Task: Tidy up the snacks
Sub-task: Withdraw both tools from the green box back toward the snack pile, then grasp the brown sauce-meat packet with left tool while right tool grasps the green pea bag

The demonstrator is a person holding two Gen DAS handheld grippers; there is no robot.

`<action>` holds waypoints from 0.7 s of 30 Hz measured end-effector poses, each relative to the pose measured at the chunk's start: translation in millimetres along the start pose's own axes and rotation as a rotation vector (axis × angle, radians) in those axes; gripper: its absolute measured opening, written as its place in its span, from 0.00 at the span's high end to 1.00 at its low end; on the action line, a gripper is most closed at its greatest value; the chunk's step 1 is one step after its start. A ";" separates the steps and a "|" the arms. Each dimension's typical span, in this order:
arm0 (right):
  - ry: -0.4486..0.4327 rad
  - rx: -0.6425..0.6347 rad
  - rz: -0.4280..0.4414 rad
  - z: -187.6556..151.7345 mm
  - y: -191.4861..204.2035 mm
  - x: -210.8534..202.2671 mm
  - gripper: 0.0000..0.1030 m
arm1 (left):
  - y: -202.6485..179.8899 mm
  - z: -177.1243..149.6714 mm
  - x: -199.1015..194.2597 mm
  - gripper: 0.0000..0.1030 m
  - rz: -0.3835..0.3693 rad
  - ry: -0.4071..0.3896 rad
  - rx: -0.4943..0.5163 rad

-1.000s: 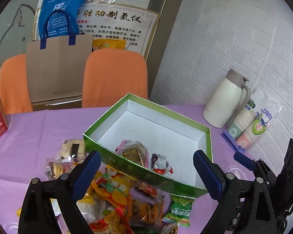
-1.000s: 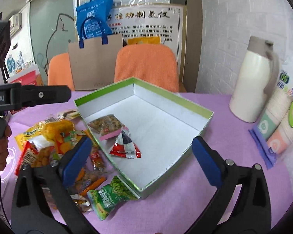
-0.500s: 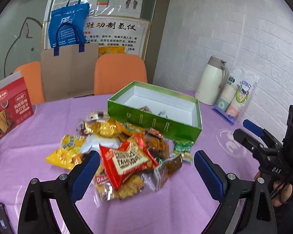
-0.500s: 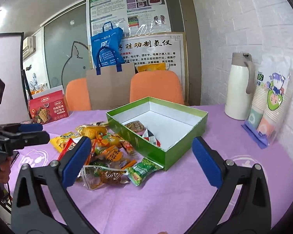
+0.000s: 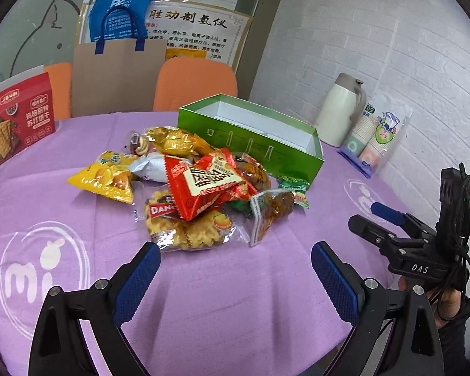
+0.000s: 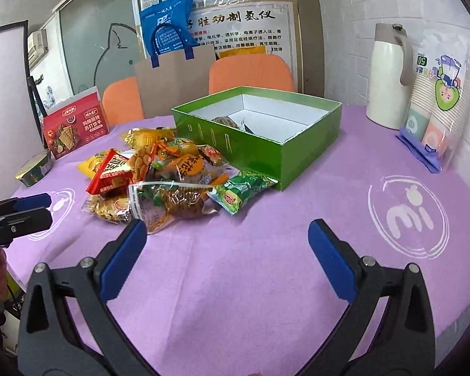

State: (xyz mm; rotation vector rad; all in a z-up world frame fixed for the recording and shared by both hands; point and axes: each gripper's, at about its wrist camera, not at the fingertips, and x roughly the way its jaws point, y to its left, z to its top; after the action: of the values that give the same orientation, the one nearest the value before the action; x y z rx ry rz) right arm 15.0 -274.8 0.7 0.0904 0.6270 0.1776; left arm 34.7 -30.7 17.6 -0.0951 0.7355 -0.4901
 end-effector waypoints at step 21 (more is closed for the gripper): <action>0.030 0.099 -0.078 -11.0 -39.9 -3.4 0.01 | -32.2 9.3 95.2 0.96 -0.122 0.179 -0.014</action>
State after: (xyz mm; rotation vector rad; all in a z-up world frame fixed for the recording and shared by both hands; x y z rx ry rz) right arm 11.3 -314.2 -11.8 0.1588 0.6680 0.0729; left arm 88.5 -103.8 -26.5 -0.1105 0.9120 -0.6155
